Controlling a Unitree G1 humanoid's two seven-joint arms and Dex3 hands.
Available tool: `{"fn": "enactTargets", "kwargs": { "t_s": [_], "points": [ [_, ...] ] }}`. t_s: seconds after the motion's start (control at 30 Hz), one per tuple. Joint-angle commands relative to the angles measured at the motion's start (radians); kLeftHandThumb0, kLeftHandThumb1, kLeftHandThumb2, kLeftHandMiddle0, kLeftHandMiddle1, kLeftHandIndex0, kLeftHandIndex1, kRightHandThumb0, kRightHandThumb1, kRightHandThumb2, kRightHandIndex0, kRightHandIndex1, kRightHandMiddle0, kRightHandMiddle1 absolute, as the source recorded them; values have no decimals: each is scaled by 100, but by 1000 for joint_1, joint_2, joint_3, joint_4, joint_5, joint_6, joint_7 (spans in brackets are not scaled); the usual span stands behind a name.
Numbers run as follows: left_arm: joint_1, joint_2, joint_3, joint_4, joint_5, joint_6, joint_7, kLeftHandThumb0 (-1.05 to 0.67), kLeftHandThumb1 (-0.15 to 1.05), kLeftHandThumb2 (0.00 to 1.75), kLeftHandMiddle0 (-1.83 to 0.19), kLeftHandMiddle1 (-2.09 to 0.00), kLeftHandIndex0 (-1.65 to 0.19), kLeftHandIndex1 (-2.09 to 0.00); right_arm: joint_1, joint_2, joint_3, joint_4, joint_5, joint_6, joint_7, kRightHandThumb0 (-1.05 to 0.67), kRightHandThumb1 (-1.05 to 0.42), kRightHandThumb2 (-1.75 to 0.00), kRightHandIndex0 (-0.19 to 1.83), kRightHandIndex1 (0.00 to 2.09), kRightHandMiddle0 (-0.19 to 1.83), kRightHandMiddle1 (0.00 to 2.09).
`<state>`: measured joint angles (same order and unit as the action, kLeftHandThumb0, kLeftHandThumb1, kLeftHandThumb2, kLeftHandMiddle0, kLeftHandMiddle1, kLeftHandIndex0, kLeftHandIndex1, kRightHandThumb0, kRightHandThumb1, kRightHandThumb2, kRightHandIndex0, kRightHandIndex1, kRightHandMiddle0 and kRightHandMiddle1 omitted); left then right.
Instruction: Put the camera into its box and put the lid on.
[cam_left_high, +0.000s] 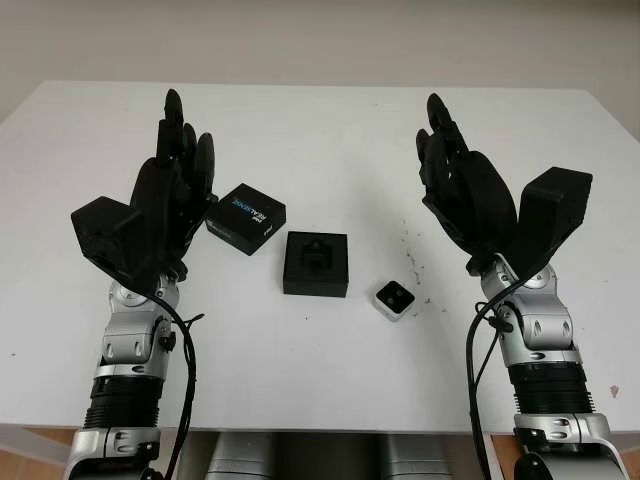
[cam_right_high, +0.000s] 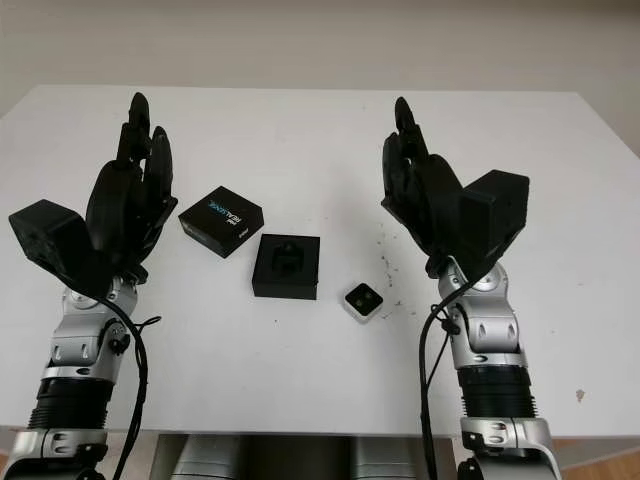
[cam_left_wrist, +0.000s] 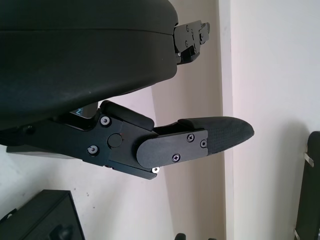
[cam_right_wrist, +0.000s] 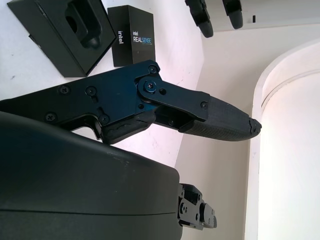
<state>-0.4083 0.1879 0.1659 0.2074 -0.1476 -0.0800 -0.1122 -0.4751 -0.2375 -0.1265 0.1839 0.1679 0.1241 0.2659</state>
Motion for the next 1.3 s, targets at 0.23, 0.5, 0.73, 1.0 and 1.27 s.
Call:
{"fn": "enactTargets", "kwargs": {
  "t_s": [0.23, 0.5, 0.73, 1.0, 1.27],
  "points": [
    [18, -6, 5, -25, 2, 0, 12, -74, 105, 58, 19, 0, 19, 0, -21, -25, 1, -11, -3, 1, 20, -76, -105, -74, -19, 0, -19, 0],
    [17, -3, 4, -30, 2, 6, 13, -73, 105, 57, 19, 0, 19, 0, -28, -112, -10, -81, -1, 50, 86, -67, -103, -31, -11, 5, -9, 6],
    [10, 4, 7, -31, -1, 17, 6, -74, 105, 56, 19, 0, 19, 0, -15, -325, 8, -169, -20, 44, 300, -39, -85, -4, 23, 27, -12, 103],
    [5, 15, 11, -37, -2, 19, -4, -71, 105, 58, 19, 0, 19, 0, 109, -512, 59, -263, -261, -216, 356, -40, -77, -5, 35, 22, 28, 45],
    [7, 16, 14, -53, -8, 32, -19, -72, 105, 57, 19, 0, 19, 0, 189, -550, 90, -302, -366, -324, 359, -47, -80, -6, 30, 12, 37, 24]
  ]
}}
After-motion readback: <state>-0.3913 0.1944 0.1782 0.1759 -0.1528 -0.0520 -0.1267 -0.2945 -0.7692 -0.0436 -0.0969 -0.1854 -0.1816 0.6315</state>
